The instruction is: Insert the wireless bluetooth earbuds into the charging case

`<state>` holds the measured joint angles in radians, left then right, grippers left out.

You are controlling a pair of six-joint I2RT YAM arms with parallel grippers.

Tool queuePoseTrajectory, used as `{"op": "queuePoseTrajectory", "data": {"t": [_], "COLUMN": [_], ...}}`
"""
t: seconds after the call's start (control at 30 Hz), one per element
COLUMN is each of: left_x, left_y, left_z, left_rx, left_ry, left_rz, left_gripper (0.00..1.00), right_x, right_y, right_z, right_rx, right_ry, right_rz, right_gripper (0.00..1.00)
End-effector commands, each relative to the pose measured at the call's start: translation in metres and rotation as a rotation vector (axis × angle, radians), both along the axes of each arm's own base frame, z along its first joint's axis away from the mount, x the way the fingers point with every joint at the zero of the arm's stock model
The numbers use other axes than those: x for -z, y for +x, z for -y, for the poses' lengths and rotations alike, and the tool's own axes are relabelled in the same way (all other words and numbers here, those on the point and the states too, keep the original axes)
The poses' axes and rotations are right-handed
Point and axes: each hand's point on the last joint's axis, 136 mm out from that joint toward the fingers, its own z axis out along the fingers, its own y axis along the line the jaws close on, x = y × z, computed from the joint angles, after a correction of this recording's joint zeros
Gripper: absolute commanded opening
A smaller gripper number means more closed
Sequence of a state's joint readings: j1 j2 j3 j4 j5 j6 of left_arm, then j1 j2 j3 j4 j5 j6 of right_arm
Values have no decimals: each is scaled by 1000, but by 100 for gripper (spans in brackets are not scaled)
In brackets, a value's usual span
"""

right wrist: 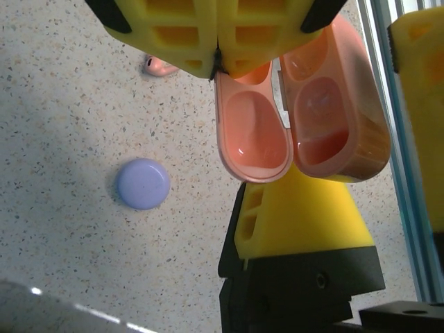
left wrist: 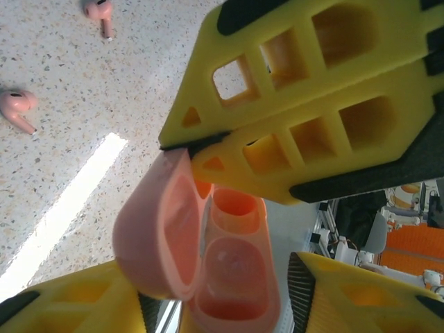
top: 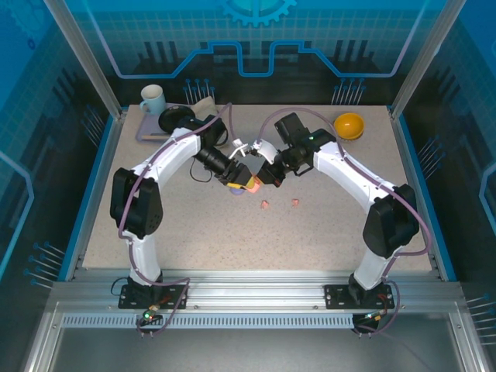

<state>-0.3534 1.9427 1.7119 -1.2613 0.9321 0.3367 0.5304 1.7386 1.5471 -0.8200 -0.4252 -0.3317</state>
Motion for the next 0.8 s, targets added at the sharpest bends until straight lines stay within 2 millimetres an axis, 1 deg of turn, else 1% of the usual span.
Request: {"op": "queuePoseTrajectory", "data": {"t": [0.0,0.2,0.33,0.47,0.57,0.63,0.67,0.73,0.77], "left_x": [0,-1,-1,-2,-3,-5,-6,-10,-12], "left_y": [-7,-7,-6,-6,-6,-7,-6,-5,-5], "left_z": [3,4,4,5,5,5,6,5,5], "left_rx": [16,18,17,17,17,11,8,-1,-7], "left_ry": [-33,-38,-43,-52,-59,-66,-71,-78,-78], "left_rz": [-44,-49,-49,-48,-39,-26,-12,15,33], "left_gripper": [49,42,34,24,16,13,12,10,9], "right_x": [-6,-5,-4,-5,-7,-10,-13,-20,-26], "right_y": [-1,0,1,2,5,7,10,12,13], "right_z": [-3,-2,0,0,4,10,14,23,29], "right_rx": [-22,-22,-18,-9,11,36,56,99,128], "right_ry": [-7,-12,-15,-15,-18,-13,-7,20,41], "right_rz": [18,20,21,25,31,29,30,20,17], "right_gripper": [0,0,0,0,0,0,7,16,23]}}
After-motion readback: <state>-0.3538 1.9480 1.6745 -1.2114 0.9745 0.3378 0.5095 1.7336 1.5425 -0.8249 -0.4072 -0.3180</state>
